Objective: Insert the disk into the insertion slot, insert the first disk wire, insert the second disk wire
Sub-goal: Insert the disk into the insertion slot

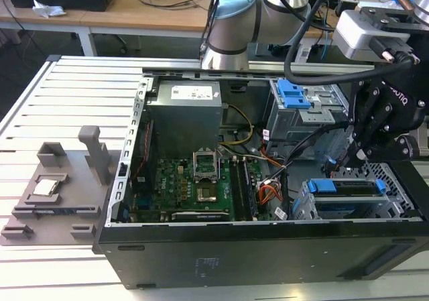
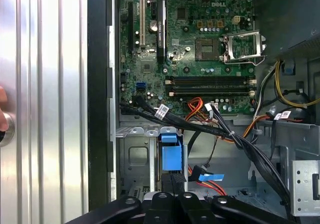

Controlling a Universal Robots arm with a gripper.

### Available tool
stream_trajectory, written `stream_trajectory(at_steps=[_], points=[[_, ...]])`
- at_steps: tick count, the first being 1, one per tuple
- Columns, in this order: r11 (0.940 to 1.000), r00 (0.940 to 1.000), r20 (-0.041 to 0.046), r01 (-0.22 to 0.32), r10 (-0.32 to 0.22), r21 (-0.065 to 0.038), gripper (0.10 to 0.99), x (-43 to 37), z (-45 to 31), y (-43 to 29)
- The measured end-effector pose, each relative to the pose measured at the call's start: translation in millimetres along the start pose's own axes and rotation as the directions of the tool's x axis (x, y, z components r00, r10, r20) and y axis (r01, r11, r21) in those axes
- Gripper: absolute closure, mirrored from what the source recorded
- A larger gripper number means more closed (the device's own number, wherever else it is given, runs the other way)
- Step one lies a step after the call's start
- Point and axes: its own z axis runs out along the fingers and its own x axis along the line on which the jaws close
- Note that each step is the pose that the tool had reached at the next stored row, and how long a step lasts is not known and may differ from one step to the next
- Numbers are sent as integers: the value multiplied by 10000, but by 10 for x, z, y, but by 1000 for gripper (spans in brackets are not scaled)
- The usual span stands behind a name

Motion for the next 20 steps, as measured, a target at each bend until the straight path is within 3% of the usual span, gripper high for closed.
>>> stream_trajectory(at_steps=[3,8,11,14,20], points=[[10000,10000,1,0,0,0,980,0,1,0],[10000,10000,0,0,0,-1,980,111,3,-2],[10000,10000,0,0,0,-1,980,123,19,-5],[10000,10000,0,0,0,-9,980,122,43,-67],[10000,10000,-1,0,0,-17,980,121,162,-88]])
